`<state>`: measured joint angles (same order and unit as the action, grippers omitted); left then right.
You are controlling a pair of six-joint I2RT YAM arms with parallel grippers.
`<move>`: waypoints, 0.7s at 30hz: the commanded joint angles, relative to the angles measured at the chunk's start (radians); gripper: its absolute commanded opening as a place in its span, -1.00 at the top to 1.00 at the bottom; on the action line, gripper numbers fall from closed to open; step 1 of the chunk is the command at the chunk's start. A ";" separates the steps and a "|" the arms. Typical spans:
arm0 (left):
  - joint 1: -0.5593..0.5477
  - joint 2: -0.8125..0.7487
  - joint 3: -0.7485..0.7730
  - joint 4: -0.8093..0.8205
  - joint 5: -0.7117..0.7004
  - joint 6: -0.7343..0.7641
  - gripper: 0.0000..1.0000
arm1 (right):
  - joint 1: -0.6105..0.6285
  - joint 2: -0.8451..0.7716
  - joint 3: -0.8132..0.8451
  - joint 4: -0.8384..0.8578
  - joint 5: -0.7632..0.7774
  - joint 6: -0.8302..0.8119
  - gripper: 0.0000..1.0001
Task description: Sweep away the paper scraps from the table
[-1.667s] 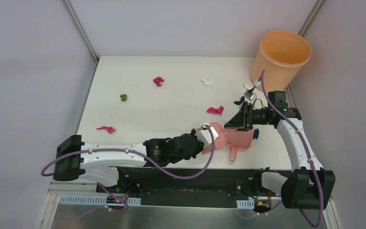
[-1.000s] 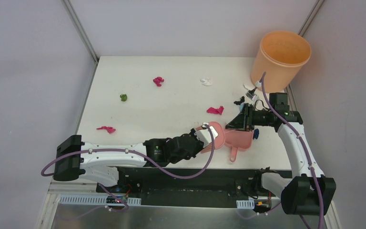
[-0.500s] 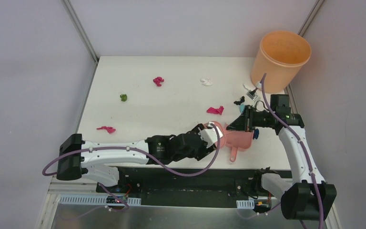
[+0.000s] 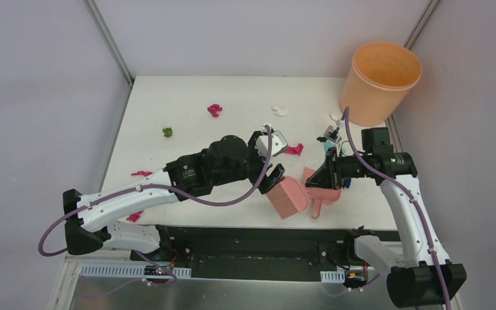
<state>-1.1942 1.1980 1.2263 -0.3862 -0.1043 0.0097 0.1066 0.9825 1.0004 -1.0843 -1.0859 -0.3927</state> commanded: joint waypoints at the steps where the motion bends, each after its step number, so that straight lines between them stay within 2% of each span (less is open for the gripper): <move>1: 0.019 0.068 0.052 -0.058 0.224 0.000 -0.39 | 0.010 -0.013 0.077 -0.136 -0.072 -0.170 1.00; 5: 0.021 0.126 0.080 -0.092 0.318 0.011 -0.34 | 0.009 -0.015 0.109 -0.204 -0.099 -0.237 1.00; 8: 0.022 0.146 0.073 -0.085 0.329 0.008 -0.29 | 0.010 -0.013 0.133 -0.249 -0.127 -0.270 1.00; 10: 0.027 0.152 0.063 -0.071 0.345 0.007 -0.17 | 0.010 -0.009 0.146 -0.270 -0.145 -0.280 1.00; 14: 0.039 0.150 0.033 -0.024 0.405 0.016 0.25 | 0.010 -0.005 0.145 -0.257 -0.141 -0.262 1.00; 15: 0.043 0.149 0.025 -0.014 0.416 0.025 0.41 | 0.010 -0.007 0.142 -0.257 -0.137 -0.267 1.00; 17: 0.054 0.145 0.012 0.005 0.450 0.031 0.97 | 0.010 -0.013 0.137 -0.261 -0.120 -0.281 1.00; 18: 0.065 0.144 0.009 0.011 0.467 0.030 1.00 | 0.010 -0.016 0.135 -0.269 -0.110 -0.296 0.91; 21: 0.106 0.141 -0.003 0.011 0.563 0.032 1.00 | 0.013 -0.019 0.147 -0.334 -0.064 -0.373 0.27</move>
<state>-1.1210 1.3560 1.2400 -0.4587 0.3531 0.0143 0.1169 0.9730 1.1072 -1.3338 -1.1439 -0.7094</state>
